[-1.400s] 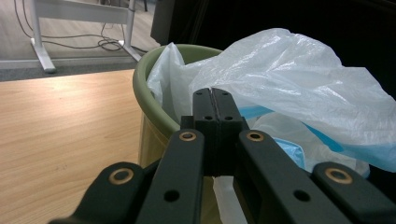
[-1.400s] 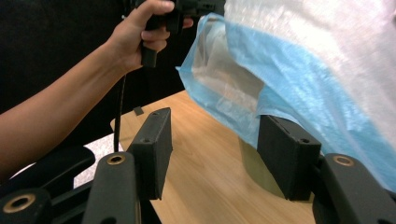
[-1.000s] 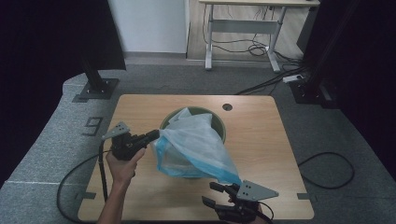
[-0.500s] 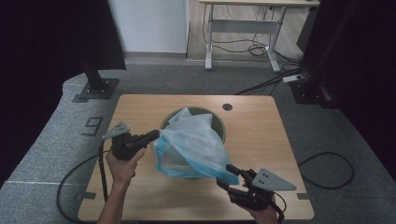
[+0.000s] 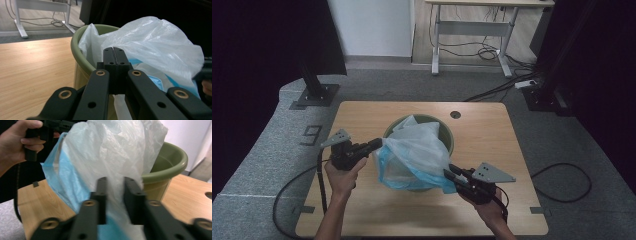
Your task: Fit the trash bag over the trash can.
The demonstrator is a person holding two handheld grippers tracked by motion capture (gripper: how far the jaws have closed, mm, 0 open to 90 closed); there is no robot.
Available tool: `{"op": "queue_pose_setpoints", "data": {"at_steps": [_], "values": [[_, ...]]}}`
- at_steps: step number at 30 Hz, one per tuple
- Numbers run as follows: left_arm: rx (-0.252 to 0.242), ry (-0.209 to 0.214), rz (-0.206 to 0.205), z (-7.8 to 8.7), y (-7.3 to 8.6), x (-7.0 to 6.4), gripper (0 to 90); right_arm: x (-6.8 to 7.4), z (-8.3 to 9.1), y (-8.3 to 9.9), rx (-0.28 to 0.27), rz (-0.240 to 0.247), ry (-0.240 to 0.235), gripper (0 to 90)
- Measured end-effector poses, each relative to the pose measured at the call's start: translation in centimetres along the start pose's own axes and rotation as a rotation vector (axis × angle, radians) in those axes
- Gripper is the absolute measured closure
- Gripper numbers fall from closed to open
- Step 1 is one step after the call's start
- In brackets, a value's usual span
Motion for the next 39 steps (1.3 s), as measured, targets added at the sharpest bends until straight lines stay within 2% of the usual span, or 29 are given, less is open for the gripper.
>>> {"op": "queue_pose_setpoints", "data": {"at_steps": [5, 8, 10, 17, 21, 24, 29, 36, 39], "values": [[0.039, -0.023, -0.036, 0.1, -0.6, 0.0, 90.0, -0.7, 0.3, -1.1, -0.023, -0.001, -0.009, 82.1], [0.058, -0.039, -0.062, 0.1, -1.5, -0.1, 90.0, -1.9, 0.5, -2.6, -0.048, -0.013, 0.003, 85.6], [0.067, -0.048, -0.071, 0.0, -1.8, 0.0, 90.0, -2.3, 0.1, -3.0, -0.040, 0.007, 0.013, 87.9], [0.085, -0.069, -0.073, -0.2, -2.2, 0.9, 90.0, -4.4, -1.7, -4.6, -0.042, -0.015, 0.028, 88.9], [0.087, -0.078, -0.064, -0.6, -2.4, 1.8, 90.0, -5.7, -3.3, -5.2, -0.018, -0.033, 0.029, 89.1], [0.082, -0.076, -0.058, -0.8, -2.6, 2.3, 90.0, -6.7, -4.7, -5.6, 0.005, -0.020, 0.039, 89.1], [0.090, -0.095, -0.038, -1.2, -2.7, 3.8, 90.0, -8.2, -7.5, -6.0, 0.031, -0.014, 0.049, 89.1], [0.085, -0.118, -0.004, -1.5, -3.0, 6.2, 90.0, -9.3, -11.0, -6.1, 0.048, -0.015, 0.040, 89.1], [0.072, -0.115, 0.012, -1.5, -3.0, 6.6, 90.0, -9.7, -11.9, -6.0, 0.051, -0.017, 0.032, 89.1]]}}
Point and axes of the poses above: each handheld gripper's, and its own axes: z roughly backward along the jaws, y roughly out of its underside, x roughly to its left, the point moved 6 cm from there along -z, roughly forward along the jaws, and after that the axes turned 15 degrees about y, right-handed, at the moved point
